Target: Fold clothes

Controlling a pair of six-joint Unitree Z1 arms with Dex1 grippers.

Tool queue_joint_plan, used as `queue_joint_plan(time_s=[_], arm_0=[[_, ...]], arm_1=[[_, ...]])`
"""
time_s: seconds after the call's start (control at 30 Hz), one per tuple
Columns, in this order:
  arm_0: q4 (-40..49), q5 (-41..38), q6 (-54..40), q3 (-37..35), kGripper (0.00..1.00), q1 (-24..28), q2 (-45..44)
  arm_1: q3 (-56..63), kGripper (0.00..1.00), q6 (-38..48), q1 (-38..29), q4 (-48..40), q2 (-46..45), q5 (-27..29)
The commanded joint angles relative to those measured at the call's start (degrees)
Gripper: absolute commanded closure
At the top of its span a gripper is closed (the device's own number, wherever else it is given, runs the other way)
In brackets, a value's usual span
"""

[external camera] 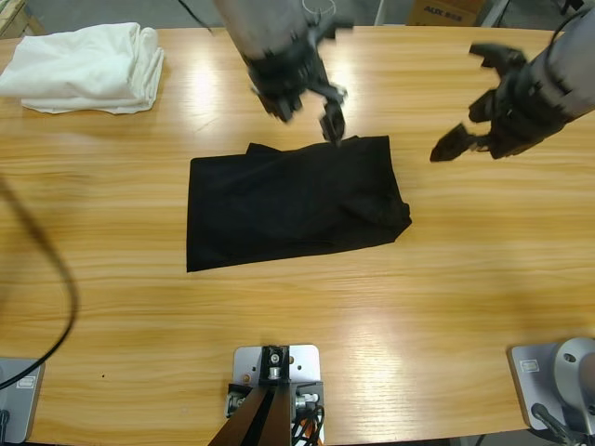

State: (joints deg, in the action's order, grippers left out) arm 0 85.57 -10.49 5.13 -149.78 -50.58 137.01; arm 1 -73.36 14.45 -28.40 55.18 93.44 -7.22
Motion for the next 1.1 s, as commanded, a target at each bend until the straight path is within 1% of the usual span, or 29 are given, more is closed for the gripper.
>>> queue_joint_plan(time_s=[0.03,0.1,0.13,0.27,0.33,0.43,0.47,0.5,0.53,0.6,0.67,0.7,0.73,0.9,1.1], arm_0=[[9.58,10.89,2.18,4.59,0.179,-3.16,-5.13],[8.06,12.24,2.43,12.30,0.170,-3.21,-7.13],[4.70,12.19,2.43,17.42,0.170,-2.95,-8.75],[-15.15,10.29,4.71,44.52,0.170,-0.79,-19.84],[-21.77,9.84,5.64,54.39,0.170,-0.26,-24.60],[-31.65,7.71,7.49,66.27,0.170,0.34,-28.80],[-34.69,6.92,8.03,69.26,0.170,0.46,-29.19],[-37.56,5.85,8.23,71.45,0.170,0.48,-29.21],[-39.42,5.13,8.28,72.42,0.170,0.46,-29.24],[-41.83,4.48,8.42,73.62,0.170,0.46,-29.17],[-43.59,4.04,8.49,75.00,0.168,0.46,-28.79],[-44.42,3.90,8.49,75.92,0.165,0.48,-28.66],[-45.08,3.70,8.49,76.80,0.165,0.48,-28.65],[-47.16,3.61,8.58,81.09,0.165,0.92,-29.68],[-49.86,3.63,9.42,84.85,0.165,1.01,-30.77]], arm_1=[[10.66,1.000,2.16,1.19,-9.94,-1.58,-11.61],[11.93,1.000,2.97,2.05,-11.57,-0.87,-12.12],[11.96,1.000,3.34,2.35,-11.92,-0.35,-12.28],[10.52,1.000,3.80,2.56,-12.26,1.57,-12.94],[10.13,1.000,3.83,2.56,-12.22,2.01,-12.91],[10.01,1.000,3.83,2.56,-12.52,4.17,-12.91],[10.12,0.912,3.83,2.56,-12.75,5.17,-12.91],[10.22,0.689,3.89,2.56,-13.00,6.11,-12.91],[10.26,0.588,3.92,2.56,-13.16,6.83,-12.91],[10.26,0.578,3.92,2.56,-13.42,7.60,-12.91],[10.15,0.407,4.10,2.56,-13.79,8.25,-12.91],[9.96,0.365,4.13,2.47,-13.88,8.58,-12.91],[9.82,0.289,4.34,2.24,-14.12,8.81,-12.91],[9.73,0.286,5.06,0.98,-15.12,10.34,-12.91],[9.76,0.309,5.77,-0.55,-16.28,13.26,-13.35]])
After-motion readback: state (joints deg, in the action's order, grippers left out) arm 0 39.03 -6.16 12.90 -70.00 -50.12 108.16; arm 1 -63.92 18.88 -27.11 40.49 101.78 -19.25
